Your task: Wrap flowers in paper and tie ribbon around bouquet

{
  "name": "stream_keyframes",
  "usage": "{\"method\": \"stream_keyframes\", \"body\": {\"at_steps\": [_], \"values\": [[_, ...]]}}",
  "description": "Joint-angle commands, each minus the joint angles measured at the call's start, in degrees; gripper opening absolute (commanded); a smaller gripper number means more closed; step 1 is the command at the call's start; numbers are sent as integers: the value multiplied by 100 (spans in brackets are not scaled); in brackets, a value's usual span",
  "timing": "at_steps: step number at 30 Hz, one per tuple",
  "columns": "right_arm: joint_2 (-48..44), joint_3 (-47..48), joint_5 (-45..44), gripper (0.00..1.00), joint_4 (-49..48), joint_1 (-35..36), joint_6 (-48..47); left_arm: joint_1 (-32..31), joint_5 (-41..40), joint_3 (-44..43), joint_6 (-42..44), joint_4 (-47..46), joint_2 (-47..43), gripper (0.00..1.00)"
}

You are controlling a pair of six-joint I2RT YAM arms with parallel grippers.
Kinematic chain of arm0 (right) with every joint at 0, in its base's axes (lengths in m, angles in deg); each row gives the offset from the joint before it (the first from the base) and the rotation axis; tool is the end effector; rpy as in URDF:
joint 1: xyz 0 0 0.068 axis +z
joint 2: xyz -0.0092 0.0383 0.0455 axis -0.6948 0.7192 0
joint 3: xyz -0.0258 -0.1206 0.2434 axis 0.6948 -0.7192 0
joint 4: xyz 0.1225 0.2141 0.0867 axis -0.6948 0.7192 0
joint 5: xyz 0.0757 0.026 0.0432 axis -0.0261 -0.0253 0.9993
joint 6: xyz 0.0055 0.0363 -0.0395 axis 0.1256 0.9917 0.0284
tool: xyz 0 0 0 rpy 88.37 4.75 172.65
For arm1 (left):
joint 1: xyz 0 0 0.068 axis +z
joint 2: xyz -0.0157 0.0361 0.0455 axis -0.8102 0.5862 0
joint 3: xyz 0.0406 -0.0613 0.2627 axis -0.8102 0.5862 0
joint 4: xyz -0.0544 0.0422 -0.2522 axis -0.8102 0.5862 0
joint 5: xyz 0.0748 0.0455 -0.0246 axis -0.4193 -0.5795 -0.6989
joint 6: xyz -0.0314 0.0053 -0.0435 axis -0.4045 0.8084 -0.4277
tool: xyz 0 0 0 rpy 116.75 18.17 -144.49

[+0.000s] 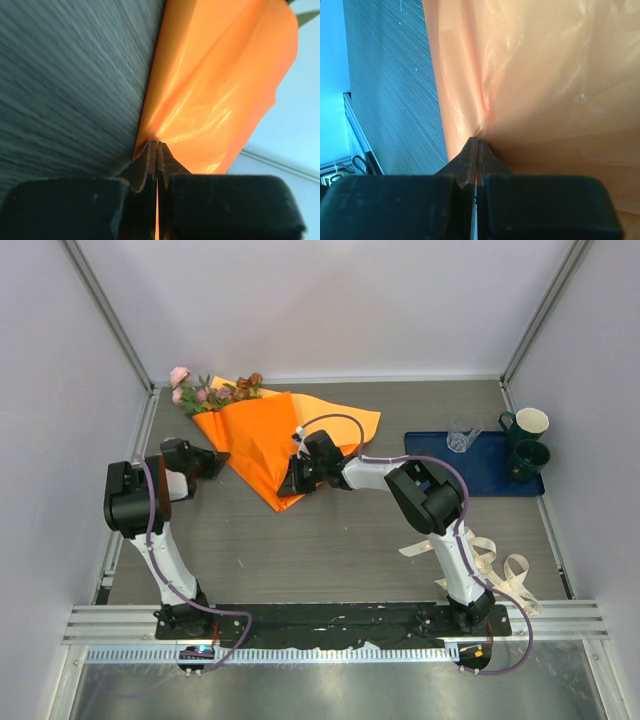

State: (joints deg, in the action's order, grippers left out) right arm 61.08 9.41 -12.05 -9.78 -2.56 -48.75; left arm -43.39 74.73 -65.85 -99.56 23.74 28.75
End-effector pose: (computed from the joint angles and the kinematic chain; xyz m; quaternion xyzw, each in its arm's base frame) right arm 0.3489 0.3296 0.1210 -0.1259 0.8776 0.4243 0.1845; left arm 0.3643 0.0557 0.0993 -0.4833 0.7177 -0.3735 0.3344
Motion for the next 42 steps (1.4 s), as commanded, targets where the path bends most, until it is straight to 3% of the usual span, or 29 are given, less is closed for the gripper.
{"method": "stream_keyframes", "body": {"at_steps": [1, 14, 28, 42], "values": [[109, 89, -314, 0, 376, 3, -221, 237, -475, -267, 160, 674, 149, 0], [144, 133, -314, 0, 429, 3, -247, 589, -299, -1199, -174, 780, 1089, 0], [223, 212, -297, 0, 517, -5, -282, 844, -985, -2587, -271, 2950, 1608, 0], [197, 317, -323, 0, 710, 21, -282, 1020, -1556, -3615, -525, 3812, 2056, 0]]}}
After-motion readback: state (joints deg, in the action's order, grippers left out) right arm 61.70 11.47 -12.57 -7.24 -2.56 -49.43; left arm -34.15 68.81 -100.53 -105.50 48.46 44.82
